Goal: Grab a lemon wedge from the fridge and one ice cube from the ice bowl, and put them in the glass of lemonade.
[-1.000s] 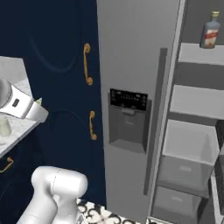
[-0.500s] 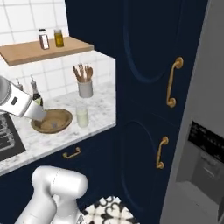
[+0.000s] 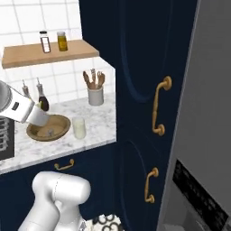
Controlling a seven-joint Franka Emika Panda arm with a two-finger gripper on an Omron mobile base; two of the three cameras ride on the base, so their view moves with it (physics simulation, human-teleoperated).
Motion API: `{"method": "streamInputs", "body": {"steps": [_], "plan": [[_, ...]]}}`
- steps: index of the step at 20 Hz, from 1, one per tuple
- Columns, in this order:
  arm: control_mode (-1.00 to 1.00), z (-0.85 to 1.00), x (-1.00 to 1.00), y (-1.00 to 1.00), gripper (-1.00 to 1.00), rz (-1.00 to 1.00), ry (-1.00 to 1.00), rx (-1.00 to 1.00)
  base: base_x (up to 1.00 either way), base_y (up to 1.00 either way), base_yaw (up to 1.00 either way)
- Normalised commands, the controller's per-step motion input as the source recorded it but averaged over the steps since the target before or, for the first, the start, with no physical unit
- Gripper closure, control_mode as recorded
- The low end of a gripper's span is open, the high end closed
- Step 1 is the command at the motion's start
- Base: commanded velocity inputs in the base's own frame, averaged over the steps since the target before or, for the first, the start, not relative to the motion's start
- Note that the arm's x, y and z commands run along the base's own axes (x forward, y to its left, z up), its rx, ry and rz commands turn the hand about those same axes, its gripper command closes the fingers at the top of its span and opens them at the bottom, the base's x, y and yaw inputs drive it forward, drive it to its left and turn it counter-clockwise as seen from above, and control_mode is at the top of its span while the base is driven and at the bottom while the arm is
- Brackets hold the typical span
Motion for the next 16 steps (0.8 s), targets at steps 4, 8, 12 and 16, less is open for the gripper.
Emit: {"method": "streamInputs", "body": {"steps": [4, 8, 12, 16], "plan": [[1.0, 0.0, 0.0, 0.0, 1.0, 0.0, 0.0, 0.0, 0.6, -0.45, 0.0], [1.0, 0.0, 0.0, 0.0, 1.0, 0.0, 0.0, 0.0, 0.53, 0.15, 0.02], [1.0, 0.0, 0.0, 0.0, 1.0, 0.0, 0.0, 0.0, -0.17, 0.85, 0.26], [1.0, 0.0, 0.0, 0.0, 1.0, 0.0, 0.0, 0.0, 0.14, 0.48, 0.26]]}}
